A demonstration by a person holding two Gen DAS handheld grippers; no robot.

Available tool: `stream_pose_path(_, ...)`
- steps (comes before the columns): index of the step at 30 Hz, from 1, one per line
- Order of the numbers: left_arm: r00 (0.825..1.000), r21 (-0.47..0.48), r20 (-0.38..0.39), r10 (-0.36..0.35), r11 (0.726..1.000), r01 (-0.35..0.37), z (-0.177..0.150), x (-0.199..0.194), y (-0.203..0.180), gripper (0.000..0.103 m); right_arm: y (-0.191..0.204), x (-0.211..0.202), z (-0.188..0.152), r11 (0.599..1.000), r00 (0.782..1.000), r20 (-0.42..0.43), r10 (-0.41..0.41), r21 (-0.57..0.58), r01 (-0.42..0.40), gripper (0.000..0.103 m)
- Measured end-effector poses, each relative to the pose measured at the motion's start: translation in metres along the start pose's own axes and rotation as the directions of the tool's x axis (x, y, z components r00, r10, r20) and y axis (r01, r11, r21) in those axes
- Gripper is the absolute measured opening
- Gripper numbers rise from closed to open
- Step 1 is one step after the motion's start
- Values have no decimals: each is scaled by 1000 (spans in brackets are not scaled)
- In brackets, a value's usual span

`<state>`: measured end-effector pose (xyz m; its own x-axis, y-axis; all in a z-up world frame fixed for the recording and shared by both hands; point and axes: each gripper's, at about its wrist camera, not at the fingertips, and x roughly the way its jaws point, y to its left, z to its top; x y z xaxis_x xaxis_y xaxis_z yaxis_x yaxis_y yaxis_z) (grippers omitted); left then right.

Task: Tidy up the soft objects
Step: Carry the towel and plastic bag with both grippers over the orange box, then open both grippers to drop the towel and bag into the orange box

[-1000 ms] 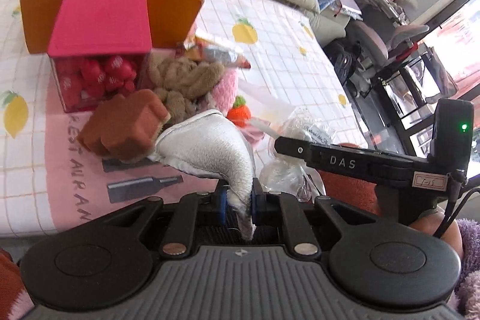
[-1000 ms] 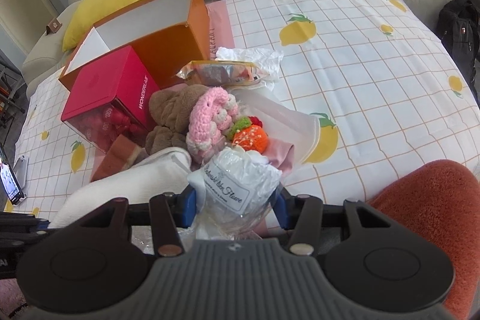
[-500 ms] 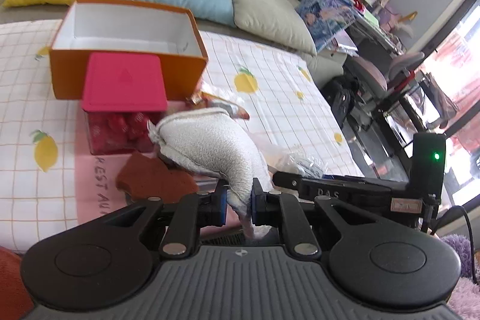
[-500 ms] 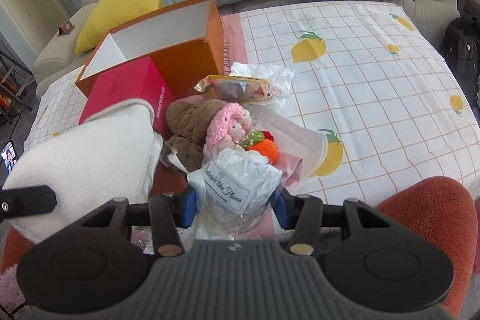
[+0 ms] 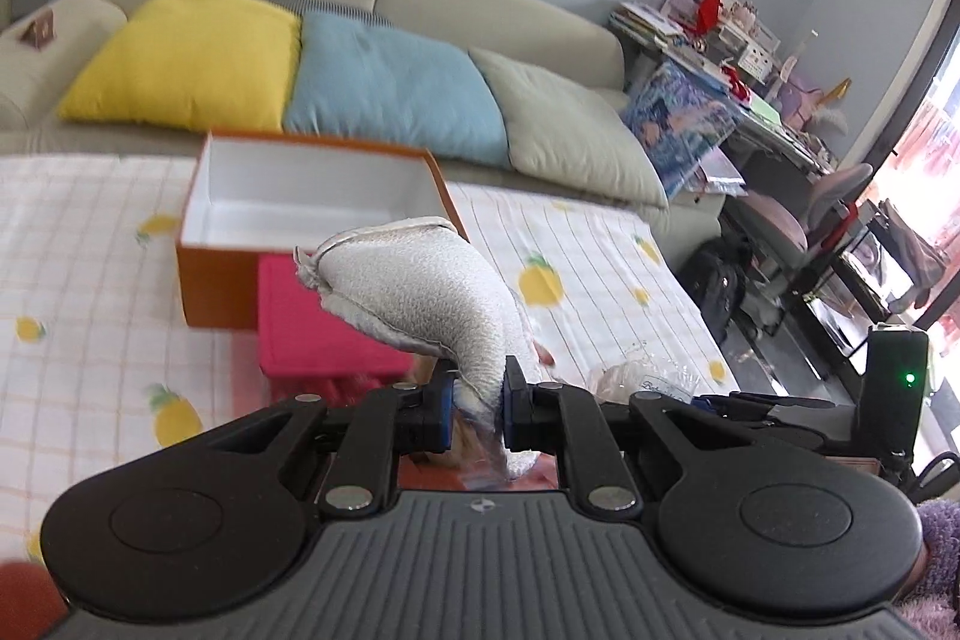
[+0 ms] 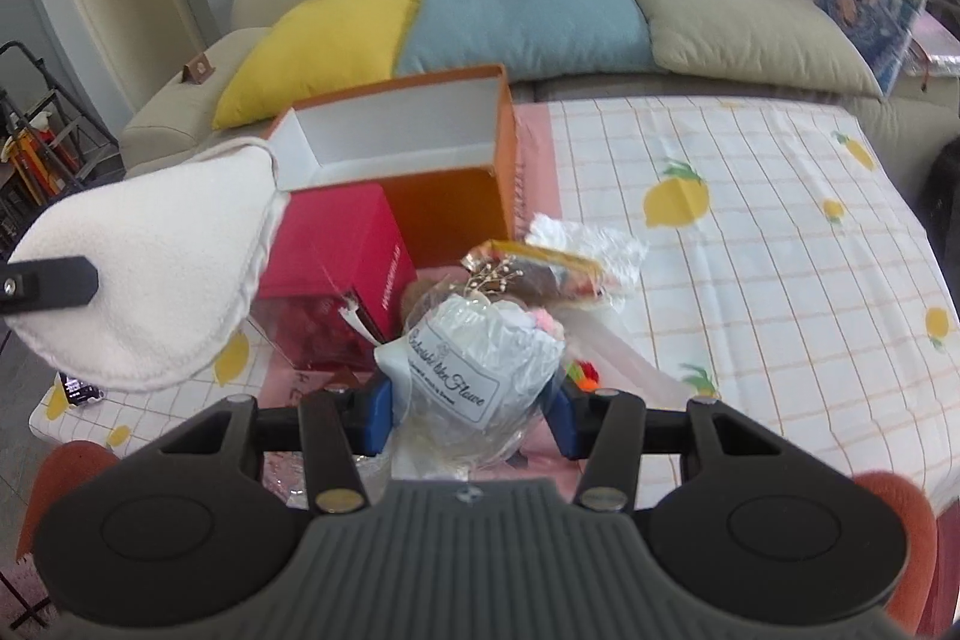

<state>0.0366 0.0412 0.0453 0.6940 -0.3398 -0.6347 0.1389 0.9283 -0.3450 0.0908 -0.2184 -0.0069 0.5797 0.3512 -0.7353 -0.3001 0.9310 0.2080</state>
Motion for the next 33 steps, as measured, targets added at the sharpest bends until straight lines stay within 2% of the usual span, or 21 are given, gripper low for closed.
stream_pose_path(9,995,62,85,60,996,-65,50,10,20,16,26,26,72,985,990,83,116,-135,-104,50)
stream_pose_path(14,992,62,101,69,995,-76,81,33,37,16,42,61,122,973,982,123,140,-201,-114,50)
stream_pose_path(21,992,35,42,120,992,-121,103,94,72,16,47,136,172,971,985,87,149,-201,-130,50)
stream_pose_path(23,992,12,5,129,992,-129,105,114,84,16,51,158,180,973,991,62,120,-207,-105,51)
stream_pose_path(25,989,4,-21,143,990,-143,107,132,95,16,52,181,184,977,996,28,81,-202,-74,51)
stream_pose_path(30,983,-10,-87,164,986,-166,107,164,116,16,46,232,187,983,998,-54,45,-178,-54,50)
stream_pose_path(33,977,3,-113,181,983,-181,106,178,121,17,42,248,186,984,996,-90,20,-174,-36,51)
